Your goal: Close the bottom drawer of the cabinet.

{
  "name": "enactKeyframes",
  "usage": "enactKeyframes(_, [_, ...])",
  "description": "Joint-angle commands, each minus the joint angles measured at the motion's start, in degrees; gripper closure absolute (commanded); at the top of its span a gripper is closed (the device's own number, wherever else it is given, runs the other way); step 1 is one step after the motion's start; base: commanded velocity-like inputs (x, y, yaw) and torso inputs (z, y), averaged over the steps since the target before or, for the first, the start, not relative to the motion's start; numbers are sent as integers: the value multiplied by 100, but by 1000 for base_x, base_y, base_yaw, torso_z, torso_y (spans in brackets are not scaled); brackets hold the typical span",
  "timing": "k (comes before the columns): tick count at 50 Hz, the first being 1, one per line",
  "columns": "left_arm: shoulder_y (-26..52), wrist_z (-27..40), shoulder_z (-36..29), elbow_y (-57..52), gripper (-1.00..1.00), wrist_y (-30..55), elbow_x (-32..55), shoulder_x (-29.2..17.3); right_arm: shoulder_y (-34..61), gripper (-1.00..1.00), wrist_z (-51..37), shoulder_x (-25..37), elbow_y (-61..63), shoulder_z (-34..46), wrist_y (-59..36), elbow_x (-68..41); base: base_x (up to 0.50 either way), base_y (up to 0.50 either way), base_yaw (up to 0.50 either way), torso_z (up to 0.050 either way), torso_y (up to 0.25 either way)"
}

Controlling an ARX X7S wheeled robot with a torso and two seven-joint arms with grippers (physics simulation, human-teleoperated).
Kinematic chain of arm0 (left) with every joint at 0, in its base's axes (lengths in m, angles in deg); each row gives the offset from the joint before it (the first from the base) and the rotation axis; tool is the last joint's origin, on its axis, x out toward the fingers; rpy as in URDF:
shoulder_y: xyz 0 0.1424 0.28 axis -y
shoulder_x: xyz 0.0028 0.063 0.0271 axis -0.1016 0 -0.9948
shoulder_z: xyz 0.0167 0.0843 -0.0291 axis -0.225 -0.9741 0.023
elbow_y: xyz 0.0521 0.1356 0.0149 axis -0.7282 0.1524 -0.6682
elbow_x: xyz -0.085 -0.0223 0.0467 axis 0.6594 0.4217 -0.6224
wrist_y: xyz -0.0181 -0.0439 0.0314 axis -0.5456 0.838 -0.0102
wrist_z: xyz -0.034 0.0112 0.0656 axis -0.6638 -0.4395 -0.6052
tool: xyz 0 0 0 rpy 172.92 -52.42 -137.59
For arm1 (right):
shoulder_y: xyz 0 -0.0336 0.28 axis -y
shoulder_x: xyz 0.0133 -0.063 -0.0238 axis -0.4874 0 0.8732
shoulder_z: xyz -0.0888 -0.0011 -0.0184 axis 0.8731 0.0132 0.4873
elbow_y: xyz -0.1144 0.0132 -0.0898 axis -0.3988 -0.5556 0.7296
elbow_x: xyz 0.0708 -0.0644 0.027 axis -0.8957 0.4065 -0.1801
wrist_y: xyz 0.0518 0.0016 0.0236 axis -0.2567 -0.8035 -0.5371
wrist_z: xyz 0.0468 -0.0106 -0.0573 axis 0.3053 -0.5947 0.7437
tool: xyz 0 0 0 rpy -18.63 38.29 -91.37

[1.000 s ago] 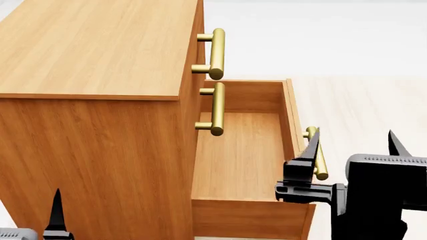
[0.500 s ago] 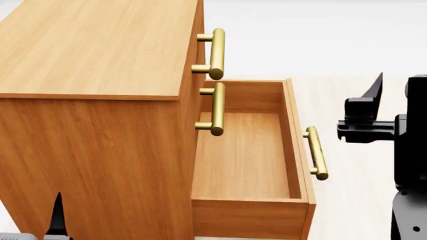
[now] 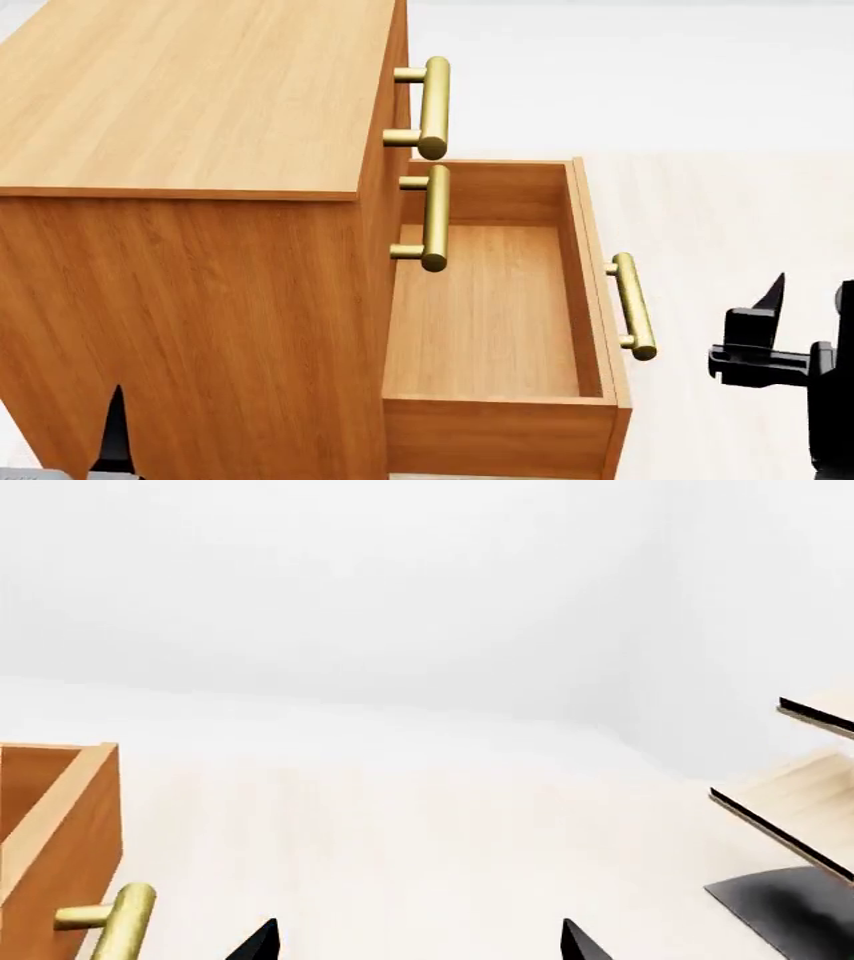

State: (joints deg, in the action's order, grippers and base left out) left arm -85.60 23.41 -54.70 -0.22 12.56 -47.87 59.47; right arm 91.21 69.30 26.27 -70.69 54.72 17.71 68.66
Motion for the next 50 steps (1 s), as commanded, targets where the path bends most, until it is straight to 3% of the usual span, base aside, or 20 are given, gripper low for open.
enactKeyframes(1, [-27,17,22,-40,-100,0,32,-45,-358,-100,60,-250,-1435,-125,1249,68,0,0,0,0,0])
enactKeyframes(31, [-76,74,-37,-20,-100,-73,59,-89,-25,-100,595,-711,-3949,99,2664,141,0,0,0,0,0])
enactKeyframes(50, [-96,109,-66,-15,-100,-109,83,-114,-3,-100,773,-789,-4083,161,2714,97,0,0,0,0,0])
